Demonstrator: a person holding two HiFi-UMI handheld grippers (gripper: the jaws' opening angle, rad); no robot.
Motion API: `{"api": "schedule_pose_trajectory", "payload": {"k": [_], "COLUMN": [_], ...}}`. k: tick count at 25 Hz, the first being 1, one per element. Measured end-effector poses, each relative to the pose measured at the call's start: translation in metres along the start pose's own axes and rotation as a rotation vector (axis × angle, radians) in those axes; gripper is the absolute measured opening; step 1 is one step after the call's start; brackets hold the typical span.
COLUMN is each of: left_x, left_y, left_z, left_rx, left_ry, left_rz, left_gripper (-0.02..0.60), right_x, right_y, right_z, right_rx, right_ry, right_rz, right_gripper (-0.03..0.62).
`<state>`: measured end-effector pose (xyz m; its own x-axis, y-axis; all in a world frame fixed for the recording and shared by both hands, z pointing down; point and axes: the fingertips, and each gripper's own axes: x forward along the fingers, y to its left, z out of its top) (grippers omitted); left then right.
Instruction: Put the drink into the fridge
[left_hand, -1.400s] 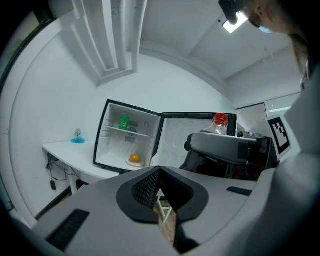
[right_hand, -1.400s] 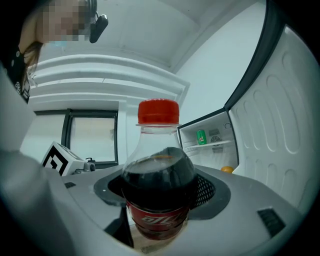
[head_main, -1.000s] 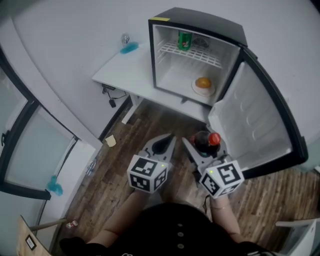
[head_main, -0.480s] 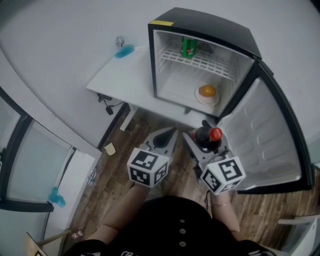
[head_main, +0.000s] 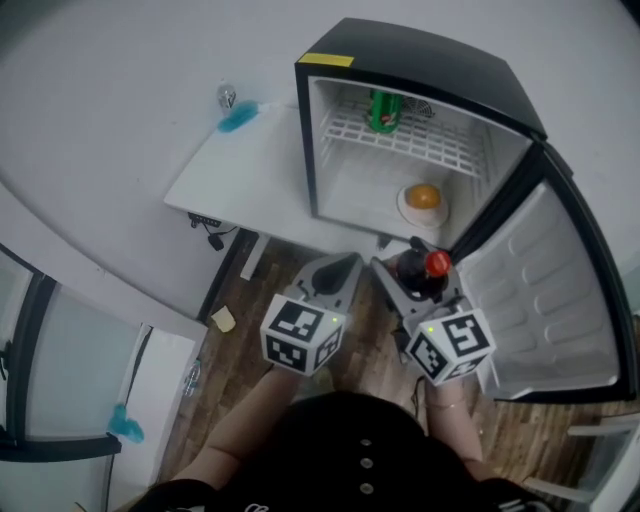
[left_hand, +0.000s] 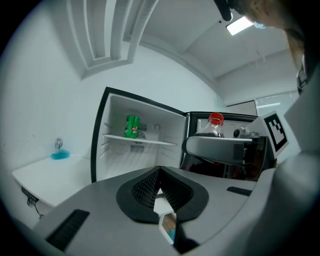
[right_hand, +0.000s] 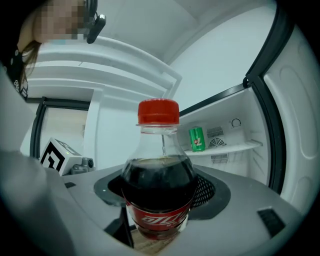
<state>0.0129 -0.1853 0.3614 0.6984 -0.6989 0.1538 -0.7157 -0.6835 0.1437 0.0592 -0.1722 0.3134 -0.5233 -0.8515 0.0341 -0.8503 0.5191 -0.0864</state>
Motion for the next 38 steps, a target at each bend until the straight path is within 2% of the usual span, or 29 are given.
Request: {"api": "schedule_pose_trajectory", "payload": {"k": [14,21,38], "left_x": [0.017,0.021,0.049], "left_y": [0.038,0.045,0.054], "left_z": [-0.006,-0.009,-0.009], "left_rx": [-0.015,-0.023,-0.058], "left_ry": [0.027,0.035,0.063], "left_rz": [-0.06,-0.051,0.002], "left_gripper": [0.006,0.006,0.006], "right_x": [0.038,0.045,0.062], "right_y": [-0.007,-0.004,-0.034], "right_z": [-0.012,-0.019,-0.023], "right_rx": [0.002,0.007,0.033], "right_ry": [0.04,0.058,0.087], "right_rz": [-0.06,-0.043,-0.009], "right_gripper": [0.316,0.316,0.316]}}
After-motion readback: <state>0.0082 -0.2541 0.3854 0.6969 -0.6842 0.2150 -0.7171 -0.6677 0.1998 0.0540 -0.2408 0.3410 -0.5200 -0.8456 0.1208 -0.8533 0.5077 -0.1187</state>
